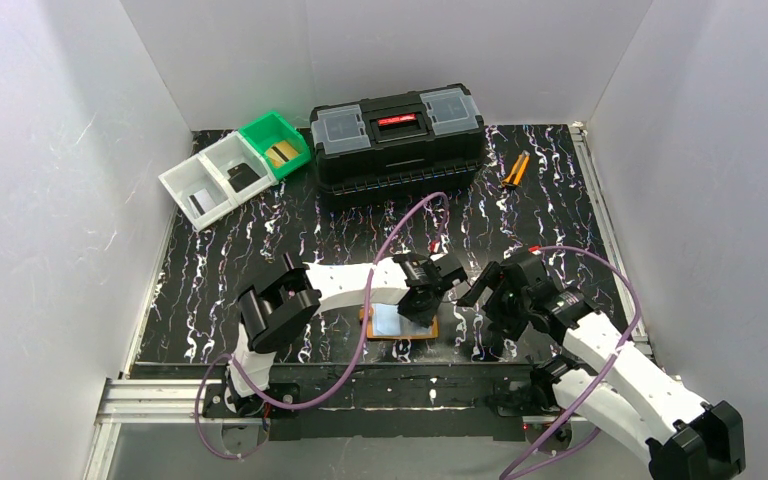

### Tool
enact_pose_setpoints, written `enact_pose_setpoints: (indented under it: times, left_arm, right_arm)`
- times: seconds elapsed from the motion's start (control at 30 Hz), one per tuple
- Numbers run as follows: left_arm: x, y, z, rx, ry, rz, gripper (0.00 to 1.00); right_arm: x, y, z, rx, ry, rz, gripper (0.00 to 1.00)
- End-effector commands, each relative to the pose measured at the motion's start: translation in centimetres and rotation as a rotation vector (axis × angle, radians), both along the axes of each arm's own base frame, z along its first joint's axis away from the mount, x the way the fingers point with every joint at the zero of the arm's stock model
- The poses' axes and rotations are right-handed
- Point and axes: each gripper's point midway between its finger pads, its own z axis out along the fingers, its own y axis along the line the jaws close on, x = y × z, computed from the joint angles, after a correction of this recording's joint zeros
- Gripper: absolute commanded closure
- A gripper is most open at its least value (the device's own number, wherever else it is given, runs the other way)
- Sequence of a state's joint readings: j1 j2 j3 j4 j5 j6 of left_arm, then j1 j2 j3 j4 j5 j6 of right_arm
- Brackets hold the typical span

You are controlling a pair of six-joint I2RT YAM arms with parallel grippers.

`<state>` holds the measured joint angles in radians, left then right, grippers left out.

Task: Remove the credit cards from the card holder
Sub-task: Remove the credit card from the card holder.

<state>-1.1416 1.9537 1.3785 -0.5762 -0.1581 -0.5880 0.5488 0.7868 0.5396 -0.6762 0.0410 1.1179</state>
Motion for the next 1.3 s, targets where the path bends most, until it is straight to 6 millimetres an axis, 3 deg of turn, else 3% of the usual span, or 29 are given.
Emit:
enact_pose_setpoints:
  times: [0.0,0.2,0.4,0.77,0.97,1.27]
  left_arm:
    - [-1.3,2.5,-3.8,0.107,0.065,-0.002,0.8]
    - [-0.6,2.2,-2.0,-0.005,0.104,0.032,1.0]
    - [-0.1,1.6,1.0,-0.211,0.181,0.071,1.0]
    - [0.7,0.8,4.4,-0.487,0.268,0.11,1.0]
    - [1.0,0.9,6.0,-0.552,0.255,0.108,1.0]
    - [1.0,1.1,5.5,-0.595,0.29,0.132,1.0]
  right_arm:
    - [1.0,0.7,1.1,0.029,-0.04,0.017,0.02]
    - [0.7,2.6,0.8,0.092,-0.009,0.093,0.04]
    - [1.2,5.3,1.2,0.179,-0.001,0.195,0.21]
    - [1.9,9.1,1.0,0.203,0.039,0.335,0.58]
    - [2.0,10.3,0.1,0.193,0.071,0.368,0.6]
    - [2.5,11.1,-1.9,0.169,0.121,0.374,0.62]
